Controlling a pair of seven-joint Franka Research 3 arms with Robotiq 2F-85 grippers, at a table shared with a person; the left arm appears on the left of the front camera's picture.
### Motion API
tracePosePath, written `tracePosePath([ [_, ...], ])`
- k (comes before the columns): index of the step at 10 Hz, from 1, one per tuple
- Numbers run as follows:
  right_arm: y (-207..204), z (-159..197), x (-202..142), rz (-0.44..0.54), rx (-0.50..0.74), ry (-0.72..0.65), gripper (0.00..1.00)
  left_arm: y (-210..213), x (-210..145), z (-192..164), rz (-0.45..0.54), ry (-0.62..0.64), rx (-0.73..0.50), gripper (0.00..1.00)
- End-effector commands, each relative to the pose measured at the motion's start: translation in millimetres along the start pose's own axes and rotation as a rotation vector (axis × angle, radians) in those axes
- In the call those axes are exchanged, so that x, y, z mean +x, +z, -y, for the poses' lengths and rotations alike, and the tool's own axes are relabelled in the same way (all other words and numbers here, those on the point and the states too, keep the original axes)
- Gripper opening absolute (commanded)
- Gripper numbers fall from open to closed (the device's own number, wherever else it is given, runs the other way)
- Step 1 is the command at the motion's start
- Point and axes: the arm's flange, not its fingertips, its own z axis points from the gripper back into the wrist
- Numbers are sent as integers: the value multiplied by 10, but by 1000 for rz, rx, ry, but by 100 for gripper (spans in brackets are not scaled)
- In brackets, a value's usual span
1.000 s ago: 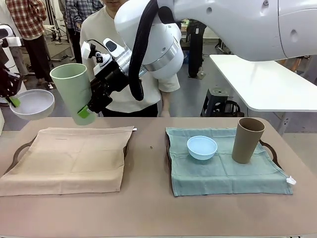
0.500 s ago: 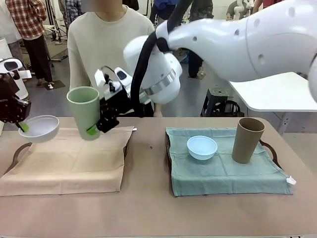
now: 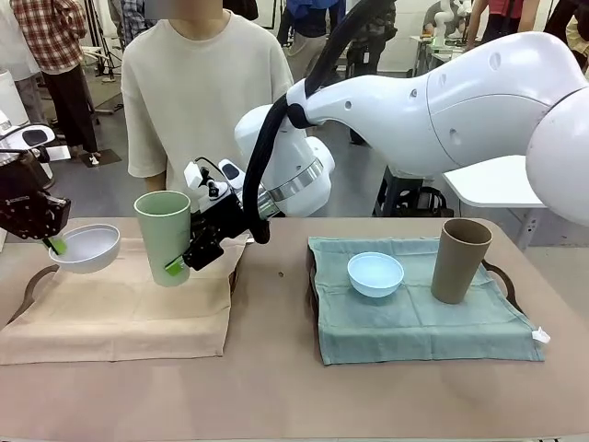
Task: Set up a tray with a mat and arrange the tableware.
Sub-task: Place the Picnic Bowl and Reusable plastic cup back onto the Handle tray in front of the human's position.
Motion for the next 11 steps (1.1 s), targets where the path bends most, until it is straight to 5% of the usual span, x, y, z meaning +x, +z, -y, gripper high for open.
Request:
tracePosePath([
  [1, 3, 2, -8, 0, -1, -8, 80, -6, 2, 6, -1, -1, 0, 4],
  [11, -309, 360, -481, -29, 22, -48, 80, -587, 251, -164, 58, -22, 42, 4],
])
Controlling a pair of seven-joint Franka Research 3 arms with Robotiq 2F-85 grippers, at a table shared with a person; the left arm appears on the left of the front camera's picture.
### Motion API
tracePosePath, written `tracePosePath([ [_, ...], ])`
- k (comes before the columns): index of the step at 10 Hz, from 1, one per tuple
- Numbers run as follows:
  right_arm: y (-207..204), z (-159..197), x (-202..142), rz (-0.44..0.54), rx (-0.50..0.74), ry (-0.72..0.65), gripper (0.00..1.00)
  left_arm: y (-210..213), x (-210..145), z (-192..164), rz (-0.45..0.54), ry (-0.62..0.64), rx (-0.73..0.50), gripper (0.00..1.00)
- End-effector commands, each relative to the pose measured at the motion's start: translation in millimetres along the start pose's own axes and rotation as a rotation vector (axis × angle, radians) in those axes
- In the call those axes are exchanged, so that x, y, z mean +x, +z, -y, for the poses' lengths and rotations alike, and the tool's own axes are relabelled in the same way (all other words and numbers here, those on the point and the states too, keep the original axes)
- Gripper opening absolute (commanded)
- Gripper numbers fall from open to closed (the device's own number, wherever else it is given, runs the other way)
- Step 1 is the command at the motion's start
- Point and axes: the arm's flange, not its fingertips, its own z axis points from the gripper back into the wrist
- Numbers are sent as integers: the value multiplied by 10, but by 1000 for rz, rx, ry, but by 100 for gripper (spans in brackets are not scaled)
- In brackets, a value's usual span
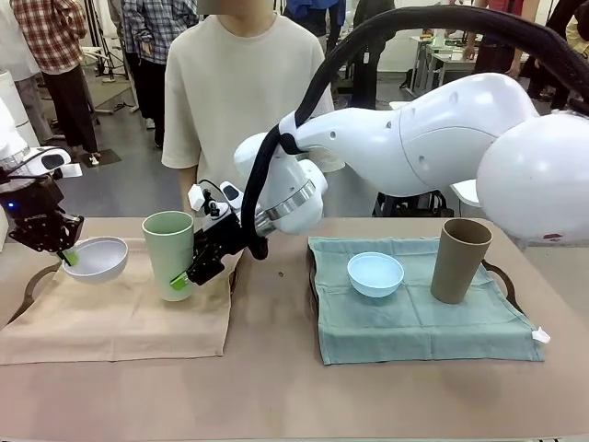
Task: Set up a tray with a mat and arrange the tableware.
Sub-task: Place the Picnic Bowl and Reusable plastic cup back onto the Handle tray in front of the human's position.
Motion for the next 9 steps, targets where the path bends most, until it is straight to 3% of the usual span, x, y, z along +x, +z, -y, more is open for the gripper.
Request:
tracePosePath([
  [1, -33, 100, 16, -23, 6, -11, 80, -121, 24, -33, 0, -18, -1, 4],
  [8, -41, 120, -68, -53, 13, -26, 80, -399, 133, 11, -20, -17, 28, 4],
  [9, -36, 133, -84, -72, 13, -26, 100, -400, 145, 17, -28, -13, 26, 34],
])
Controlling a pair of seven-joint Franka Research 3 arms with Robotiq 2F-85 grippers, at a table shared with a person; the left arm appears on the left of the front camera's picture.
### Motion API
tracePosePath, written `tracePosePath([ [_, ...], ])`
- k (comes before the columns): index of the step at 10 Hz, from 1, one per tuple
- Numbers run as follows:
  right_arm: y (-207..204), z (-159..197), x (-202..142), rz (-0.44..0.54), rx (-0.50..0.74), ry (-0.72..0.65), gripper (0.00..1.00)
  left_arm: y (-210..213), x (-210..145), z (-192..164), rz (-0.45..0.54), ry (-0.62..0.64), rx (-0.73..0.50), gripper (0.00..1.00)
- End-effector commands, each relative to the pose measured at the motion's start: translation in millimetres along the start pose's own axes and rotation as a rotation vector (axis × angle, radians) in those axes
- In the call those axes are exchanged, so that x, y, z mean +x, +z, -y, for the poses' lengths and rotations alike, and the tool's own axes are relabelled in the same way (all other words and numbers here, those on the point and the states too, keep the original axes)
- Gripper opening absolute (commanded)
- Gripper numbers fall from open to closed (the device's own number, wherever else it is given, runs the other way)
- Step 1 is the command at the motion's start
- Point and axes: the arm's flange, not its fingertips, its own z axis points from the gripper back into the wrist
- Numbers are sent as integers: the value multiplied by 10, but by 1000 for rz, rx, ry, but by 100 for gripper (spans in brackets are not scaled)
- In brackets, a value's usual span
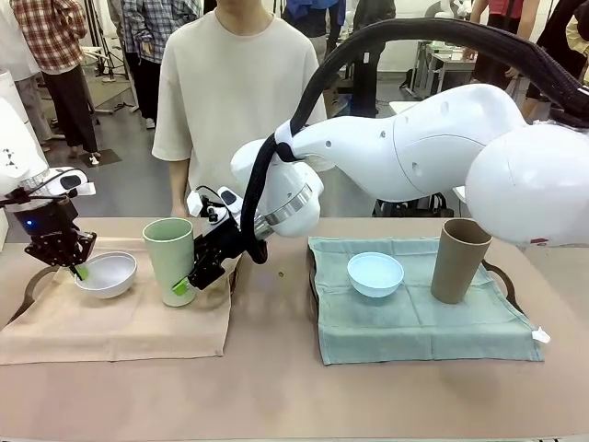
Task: Set up a tray with a mat and arrange the tableware.
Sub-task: Place the Picnic Bowl and Reusable plastic cup back onto the Handle tray in front of the human's position.
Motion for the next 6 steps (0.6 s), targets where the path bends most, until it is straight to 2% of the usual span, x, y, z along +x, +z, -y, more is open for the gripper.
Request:
tracePosePath([
  [1, 5, 65, -33, -39, 0, -24, 100, -9, 37, 1, -2, -4, 15, 64],
  [2, 3, 54, -32, -54, -9, -35, 100, 7, 22, -7, -9, -2, 14, 94],
  [3, 35, 28, -21, -72, -20, -49, 100, 31, 9, -15, -17, -2, 11, 100],
  [5, 196, -64, 6, -137, -50, -99, 100, 138, -48, -34, -11, -7, 0, 100],
  [6, 308, -118, 9, -169, -70, -130, 100, 184, -67, -41, -8, -12, -2, 54],
])
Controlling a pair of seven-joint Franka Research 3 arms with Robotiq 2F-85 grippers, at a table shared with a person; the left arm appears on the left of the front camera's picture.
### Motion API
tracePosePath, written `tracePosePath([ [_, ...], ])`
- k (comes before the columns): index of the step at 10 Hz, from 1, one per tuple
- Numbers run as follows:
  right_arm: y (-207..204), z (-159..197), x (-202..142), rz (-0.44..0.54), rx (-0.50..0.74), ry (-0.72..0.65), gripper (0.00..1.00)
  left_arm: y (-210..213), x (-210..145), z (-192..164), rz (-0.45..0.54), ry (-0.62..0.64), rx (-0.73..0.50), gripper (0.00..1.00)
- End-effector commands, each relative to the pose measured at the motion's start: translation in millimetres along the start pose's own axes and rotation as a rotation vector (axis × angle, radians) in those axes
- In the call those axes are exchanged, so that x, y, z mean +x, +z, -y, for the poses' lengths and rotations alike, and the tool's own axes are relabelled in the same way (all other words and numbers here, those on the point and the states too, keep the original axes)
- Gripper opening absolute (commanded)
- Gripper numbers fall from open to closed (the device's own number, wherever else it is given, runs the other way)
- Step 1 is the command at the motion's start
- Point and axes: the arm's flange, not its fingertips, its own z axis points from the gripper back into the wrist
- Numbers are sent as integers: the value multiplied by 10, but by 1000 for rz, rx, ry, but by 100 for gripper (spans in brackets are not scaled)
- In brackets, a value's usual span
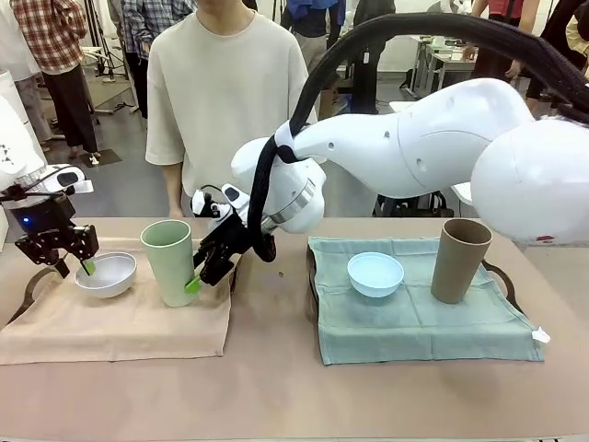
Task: Set up a tray with a mat and arrange the tableware.
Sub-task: Place the Picnic Bowl and Reusable plastic cup back onto the Handle tray in front of the human's position.
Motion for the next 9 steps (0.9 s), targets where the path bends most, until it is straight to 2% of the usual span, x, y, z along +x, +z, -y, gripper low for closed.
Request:
tracePosePath([
  [1, 278, -210, -3, -98, -54, -75, 100, 147, -67, -45, -7, -19, 1, 63],
  [4, 750, -540, 74, -178, -143, -177, 100, 368, -201, -52, -2, -38, -9, 94],
  [5, 898, -653, 119, -207, -185, -245, 100, 458, -253, -4, -12, -56, 11, 94],
  [7, 1201, -984, 322, -276, -244, -470, 100, 754, -455, 196, 9, -92, 69, 94],
  [9, 1535, -1298, 561, -342, -378, -680, 100, 1089, -638, 415, 21, -118, 131, 94],
])
